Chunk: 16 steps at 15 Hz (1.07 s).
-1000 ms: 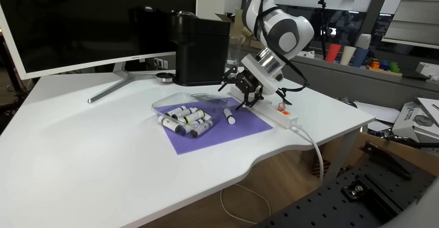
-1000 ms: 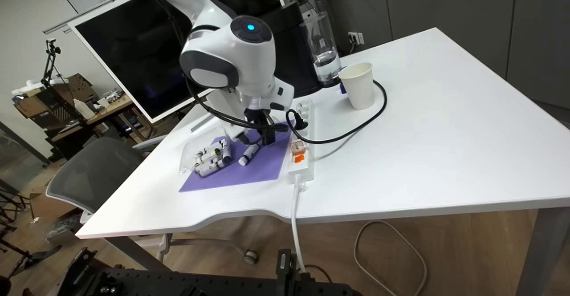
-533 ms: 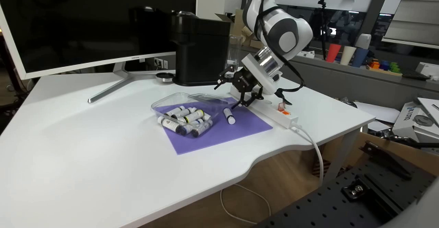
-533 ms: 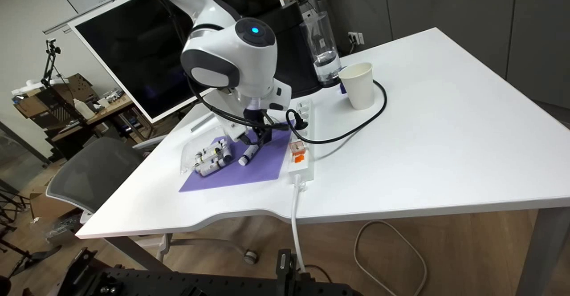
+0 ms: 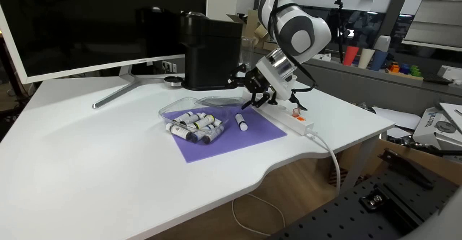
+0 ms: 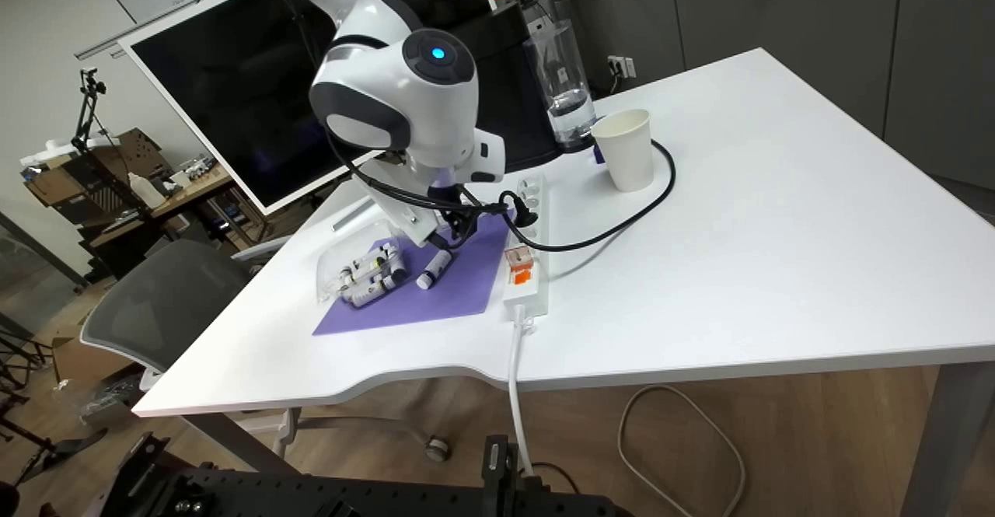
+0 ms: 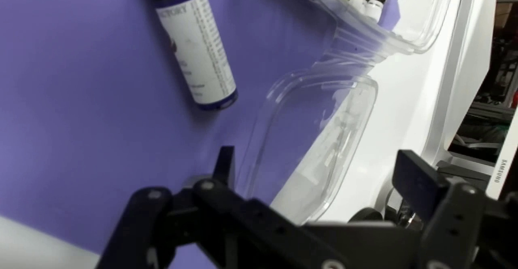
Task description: Close the lid on the clear container
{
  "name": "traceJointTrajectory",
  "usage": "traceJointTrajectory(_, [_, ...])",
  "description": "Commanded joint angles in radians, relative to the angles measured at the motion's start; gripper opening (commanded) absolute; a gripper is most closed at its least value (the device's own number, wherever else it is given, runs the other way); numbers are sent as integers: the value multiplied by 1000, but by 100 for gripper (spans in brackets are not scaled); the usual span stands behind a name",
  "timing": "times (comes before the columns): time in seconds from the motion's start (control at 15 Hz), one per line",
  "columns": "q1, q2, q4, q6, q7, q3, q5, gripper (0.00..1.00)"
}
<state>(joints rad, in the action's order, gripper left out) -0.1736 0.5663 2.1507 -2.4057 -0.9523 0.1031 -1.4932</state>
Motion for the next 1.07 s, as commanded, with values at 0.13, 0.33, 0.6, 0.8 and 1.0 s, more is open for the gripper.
traceJointTrajectory(0.13, [20,-86,67,-9,-179,9,-84,100])
traceJointTrajectory(0.33, [40,-129,103,-28,-272,12,-109,100])
traceJointTrajectory(0.6, [81,-196,156,-104,-408,10,-152,100])
traceJointTrajectory(0.8, [107,-242,192,-153,-493,6,-184,100])
traceJointTrajectory(1.0, [133,-286,222,-199,-571,4,-210,100])
